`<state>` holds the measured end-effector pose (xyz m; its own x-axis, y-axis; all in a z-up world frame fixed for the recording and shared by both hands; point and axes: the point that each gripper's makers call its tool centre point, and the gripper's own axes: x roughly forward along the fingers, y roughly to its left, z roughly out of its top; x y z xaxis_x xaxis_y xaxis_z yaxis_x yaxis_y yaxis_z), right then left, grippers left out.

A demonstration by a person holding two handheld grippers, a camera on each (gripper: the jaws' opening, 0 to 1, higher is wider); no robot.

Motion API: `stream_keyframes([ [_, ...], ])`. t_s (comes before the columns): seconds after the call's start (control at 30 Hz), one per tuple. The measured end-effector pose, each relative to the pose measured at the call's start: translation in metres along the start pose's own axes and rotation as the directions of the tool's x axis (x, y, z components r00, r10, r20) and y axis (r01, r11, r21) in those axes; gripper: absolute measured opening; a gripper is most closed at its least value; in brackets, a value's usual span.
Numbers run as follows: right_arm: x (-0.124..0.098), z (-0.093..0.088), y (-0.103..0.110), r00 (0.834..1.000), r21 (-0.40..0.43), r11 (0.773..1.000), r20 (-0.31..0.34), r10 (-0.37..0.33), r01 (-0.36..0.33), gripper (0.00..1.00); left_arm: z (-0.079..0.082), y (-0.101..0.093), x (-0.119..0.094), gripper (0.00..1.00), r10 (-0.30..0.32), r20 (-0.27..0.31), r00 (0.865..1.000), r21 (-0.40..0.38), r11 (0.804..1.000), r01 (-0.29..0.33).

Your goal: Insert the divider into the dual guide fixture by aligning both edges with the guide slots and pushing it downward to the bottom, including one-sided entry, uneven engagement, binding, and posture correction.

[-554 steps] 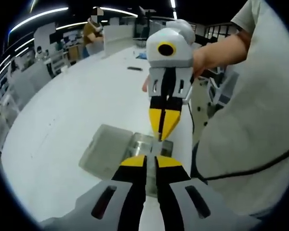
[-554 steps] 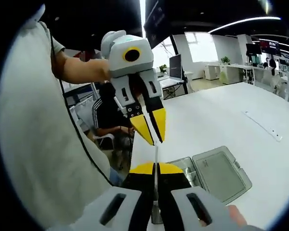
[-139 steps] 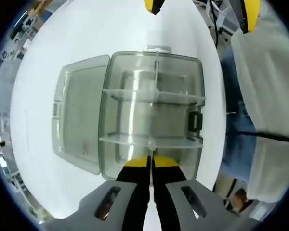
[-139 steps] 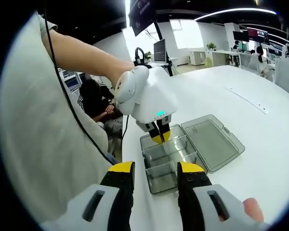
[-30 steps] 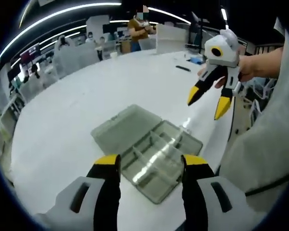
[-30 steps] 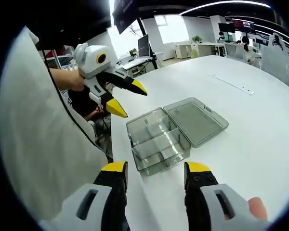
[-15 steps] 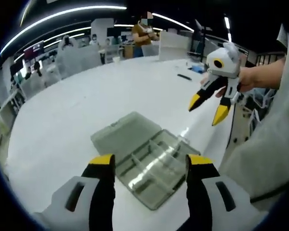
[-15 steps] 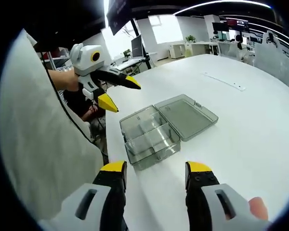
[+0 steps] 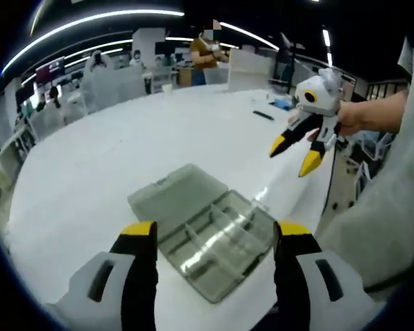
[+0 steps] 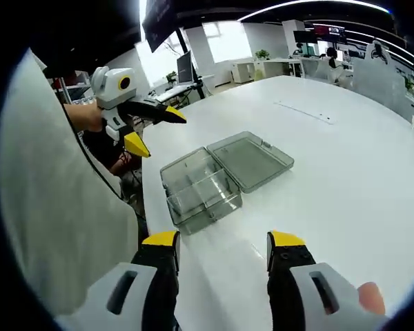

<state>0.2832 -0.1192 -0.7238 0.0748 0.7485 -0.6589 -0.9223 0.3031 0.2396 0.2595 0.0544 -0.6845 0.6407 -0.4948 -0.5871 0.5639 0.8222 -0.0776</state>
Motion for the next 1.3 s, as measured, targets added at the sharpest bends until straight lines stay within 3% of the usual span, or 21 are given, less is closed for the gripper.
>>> stream_keyframes([
  [0.43, -0.005, -0.019, -0.014, 0.999, 0.012, 0.999, -0.03, -0.032, 0.032, 0.47, -0.001, -0.004, -0.001, 0.72, -0.01, -0.003, 1.0, -0.01, 1.0, 0.01],
  [0.87, 0.017, -0.043, -0.011, 0.992, -0.053, 0.999, -0.126, -0.013, 0.006, 0.46, -0.001, -0.005, -0.002, 0.77, -0.011, 0.003, 1.0, -0.048, 0.999, 0.011],
  [1.3, 0.033, -0.043, -0.008, 0.989, -0.14, 0.99, -0.145, 0.004, -0.025, 0.42, -0.005, -0.002, -0.004, 0.79, -0.012, 0.001, 1.0, -0.073, 0.997, 0.012],
])
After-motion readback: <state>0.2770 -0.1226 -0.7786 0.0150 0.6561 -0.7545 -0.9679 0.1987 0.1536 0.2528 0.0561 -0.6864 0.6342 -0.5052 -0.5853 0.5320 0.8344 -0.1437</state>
